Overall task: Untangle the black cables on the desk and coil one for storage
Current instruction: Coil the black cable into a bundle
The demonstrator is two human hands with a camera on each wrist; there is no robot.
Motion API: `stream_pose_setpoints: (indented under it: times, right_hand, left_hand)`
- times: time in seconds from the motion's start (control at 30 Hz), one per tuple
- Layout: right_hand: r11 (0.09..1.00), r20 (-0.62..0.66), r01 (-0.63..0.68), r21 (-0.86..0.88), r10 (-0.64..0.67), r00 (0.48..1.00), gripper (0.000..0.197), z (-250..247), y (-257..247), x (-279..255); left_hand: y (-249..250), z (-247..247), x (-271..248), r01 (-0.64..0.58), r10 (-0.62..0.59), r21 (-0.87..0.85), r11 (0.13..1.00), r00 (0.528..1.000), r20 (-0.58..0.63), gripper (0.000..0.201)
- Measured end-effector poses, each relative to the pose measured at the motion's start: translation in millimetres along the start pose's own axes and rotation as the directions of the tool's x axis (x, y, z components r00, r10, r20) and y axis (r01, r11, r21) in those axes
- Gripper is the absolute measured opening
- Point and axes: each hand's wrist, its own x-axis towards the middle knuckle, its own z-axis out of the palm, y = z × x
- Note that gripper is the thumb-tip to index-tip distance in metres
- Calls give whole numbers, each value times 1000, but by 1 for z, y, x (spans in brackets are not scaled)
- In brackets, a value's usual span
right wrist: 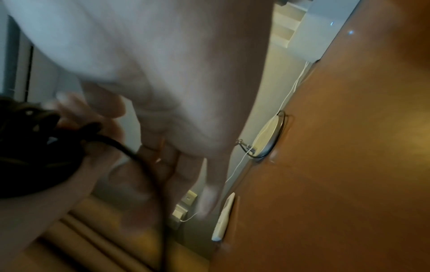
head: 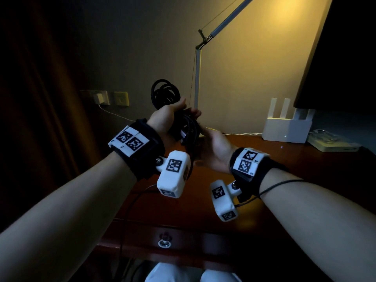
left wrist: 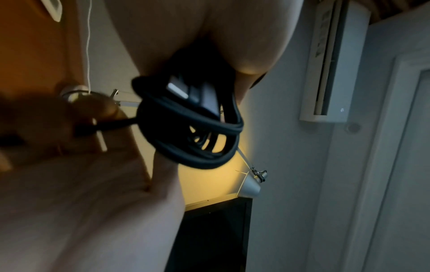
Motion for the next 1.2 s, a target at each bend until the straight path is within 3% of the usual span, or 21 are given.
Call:
stream_pose_setpoints:
  times: [0.07, 0.13, 0.17, 0.23, 0.3, 0.4, 0.43, 0.5, 0.57, 0.7, 0.8, 0.9, 0.97, 1.03, 1.13, 1.2]
  right_hand:
    - [1000, 13, -22, -14, 22, 1000, 46, -3, 0, -2]
    - [994, 26, -93, -64, 95, 995, 39, -7, 2, -5]
    - [987, 16, -116, -111, 119, 993, 34, -9, 3, -5]
    - [974, -19, -124, -191, 123, 992, 23, -13, 6, -6]
    - [966, -58, -121, -229, 111, 992, 18, -15, 6, -6]
    - [949, -82, -137, -284, 118, 990, 15, -15, 4, -4]
    - [940, -75, -147, -307, 130, 989, 15, -14, 3, -3]
    - [914, -48, -137, -383, 128, 991, 16, -8, 0, -3]
    - [824, -33, -71, -563, 64, 997, 18, 1, -6, -6]
    - [514, 24, 75, -854, -105, 994, 21, 14, -23, -11]
    - [444, 64, 104, -890, -104, 993, 20, 15, -31, -11]
    - [379, 85, 110, -919, -82, 993, 31, 15, -34, -12]
    - [409, 83, 129, -904, -127, 988, 32, 15, -35, -12]
    - [521, 41, 109, -846, -141, 989, 37, 13, -37, -11]
    - [658, -75, -29, -753, -42, 996, 52, 8, -37, -8]
    - [747, -120, -139, -650, 79, 990, 49, 4, -36, -10]
  left_hand:
    - [1, -1, 1, -20, 20, -23, 1000, 999, -26, 23]
    - [4, -6, 4, -77, 76, 0, 997, 986, -149, 24]
    - [6, -8, 6, -113, 122, 52, 992, 964, -236, 31]
    - [11, -12, 9, -153, 200, 148, 977, 896, -396, 65]
    - [15, -14, 11, -182, 248, 185, 966, 852, -461, 78]
    - [13, -3, 9, -149, 221, 206, 967, 892, -395, 65]
    - [11, -4, 10, -153, 238, 233, 960, 884, -402, 64]
    - [8, -10, 16, -224, 384, 362, 905, 798, -465, 70]
    - [4, -19, 20, -281, 518, 516, 809, 755, -402, 68]
    - [1, -28, 20, -237, 583, 726, 645, 767, -267, 70]
    - [1, -29, 19, -184, 554, 814, 551, 810, -191, 77]
    - [5, -28, 17, -159, 528, 846, 509, 834, -160, 75]
    - [8, -28, 19, -135, 531, 871, 473, 832, -159, 70]
    - [12, -29, 19, -120, 559, 885, 450, 811, -174, 64]
    - [15, -30, 17, -143, 608, 869, 474, 766, -206, 56]
    - [18, -31, 16, -165, 624, 842, 514, 745, -235, 55]
